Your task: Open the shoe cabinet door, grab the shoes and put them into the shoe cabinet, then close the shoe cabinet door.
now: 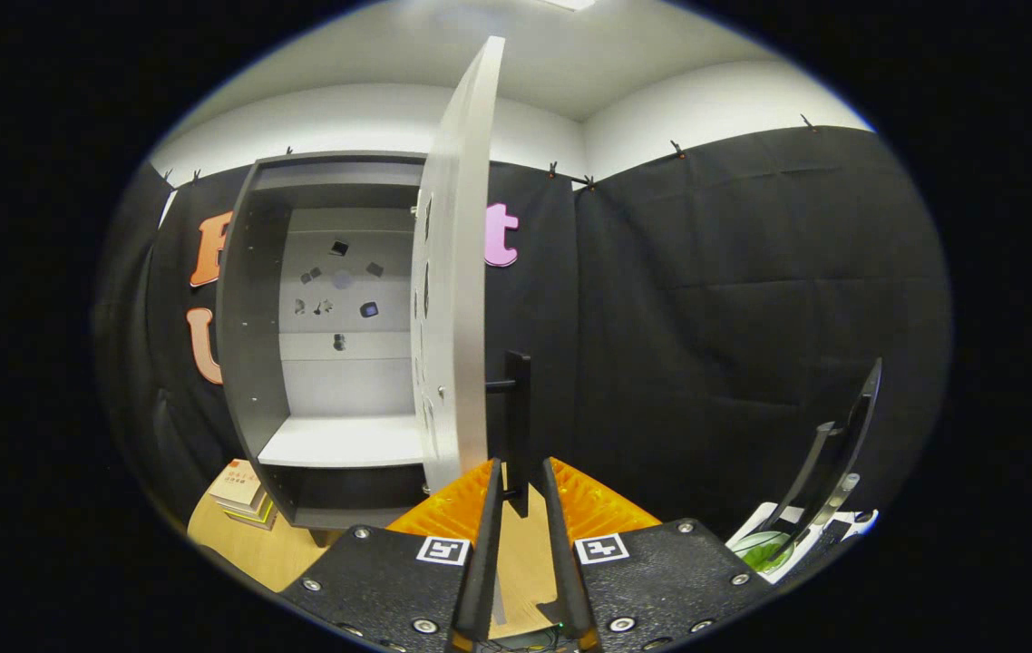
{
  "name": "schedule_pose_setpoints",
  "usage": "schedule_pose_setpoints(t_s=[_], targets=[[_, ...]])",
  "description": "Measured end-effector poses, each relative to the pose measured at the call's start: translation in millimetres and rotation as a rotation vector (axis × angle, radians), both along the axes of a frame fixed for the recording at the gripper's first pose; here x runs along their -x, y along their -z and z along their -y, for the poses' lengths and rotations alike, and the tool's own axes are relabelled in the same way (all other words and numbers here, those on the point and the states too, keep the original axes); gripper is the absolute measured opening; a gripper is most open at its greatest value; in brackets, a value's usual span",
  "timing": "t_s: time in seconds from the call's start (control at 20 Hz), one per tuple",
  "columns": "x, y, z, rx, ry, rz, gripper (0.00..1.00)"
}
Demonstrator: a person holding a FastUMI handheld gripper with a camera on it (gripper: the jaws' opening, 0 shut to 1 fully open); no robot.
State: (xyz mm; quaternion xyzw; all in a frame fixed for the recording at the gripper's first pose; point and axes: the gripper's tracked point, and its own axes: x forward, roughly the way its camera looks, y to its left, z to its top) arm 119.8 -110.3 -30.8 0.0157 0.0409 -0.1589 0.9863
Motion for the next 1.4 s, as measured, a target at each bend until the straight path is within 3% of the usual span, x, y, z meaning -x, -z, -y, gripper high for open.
schedule_pose_setpoints(t_s=[0.9, 1.4], targets=[[-17, -18, -95, 0.026, -0.178, 0.009, 0.30], [-30, 30, -167, -0.011, -0.287, -0.082, 0.30]])
